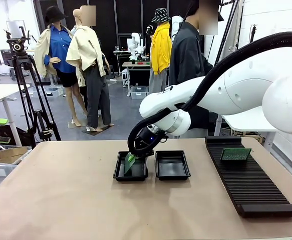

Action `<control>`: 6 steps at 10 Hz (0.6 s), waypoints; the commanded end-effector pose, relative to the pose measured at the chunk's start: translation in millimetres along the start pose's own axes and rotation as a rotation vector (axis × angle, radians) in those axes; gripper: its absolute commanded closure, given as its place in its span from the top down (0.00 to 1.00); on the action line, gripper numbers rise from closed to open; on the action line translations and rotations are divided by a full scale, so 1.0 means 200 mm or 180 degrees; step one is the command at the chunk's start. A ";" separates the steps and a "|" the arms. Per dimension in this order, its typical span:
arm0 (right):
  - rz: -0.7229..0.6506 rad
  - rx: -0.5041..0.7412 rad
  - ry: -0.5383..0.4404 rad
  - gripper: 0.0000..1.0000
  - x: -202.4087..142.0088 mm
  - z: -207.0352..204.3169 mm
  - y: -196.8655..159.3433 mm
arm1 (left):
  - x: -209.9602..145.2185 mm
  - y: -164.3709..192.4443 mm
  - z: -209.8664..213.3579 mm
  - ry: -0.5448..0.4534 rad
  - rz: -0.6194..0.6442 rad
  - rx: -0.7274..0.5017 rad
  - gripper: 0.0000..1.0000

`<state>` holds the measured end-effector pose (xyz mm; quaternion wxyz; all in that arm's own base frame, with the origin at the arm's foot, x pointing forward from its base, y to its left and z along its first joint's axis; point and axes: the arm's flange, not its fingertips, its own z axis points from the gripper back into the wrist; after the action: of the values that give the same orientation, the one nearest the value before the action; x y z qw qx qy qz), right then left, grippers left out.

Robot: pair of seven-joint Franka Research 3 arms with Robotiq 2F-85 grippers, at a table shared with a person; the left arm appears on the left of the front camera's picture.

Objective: Inspect and transfer BCBs to ESD trays.
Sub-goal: Pick up the Blank PCB from the PCB Rack and place it in the left ESD tray.

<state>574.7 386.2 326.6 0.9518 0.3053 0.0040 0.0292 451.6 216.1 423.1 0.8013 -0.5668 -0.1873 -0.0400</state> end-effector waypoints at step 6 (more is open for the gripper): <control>-0.0244 -0.0234 0.0155 0.38 0.00 -0.01 0.09 | 0.00 -0.01 0.00 -0.0006 0.0049 0.0025 1.00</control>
<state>572.2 395.0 322.6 0.9555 0.2931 0.0316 0.0079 451.6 216.1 423.1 0.8013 -0.5668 -0.1873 -0.0400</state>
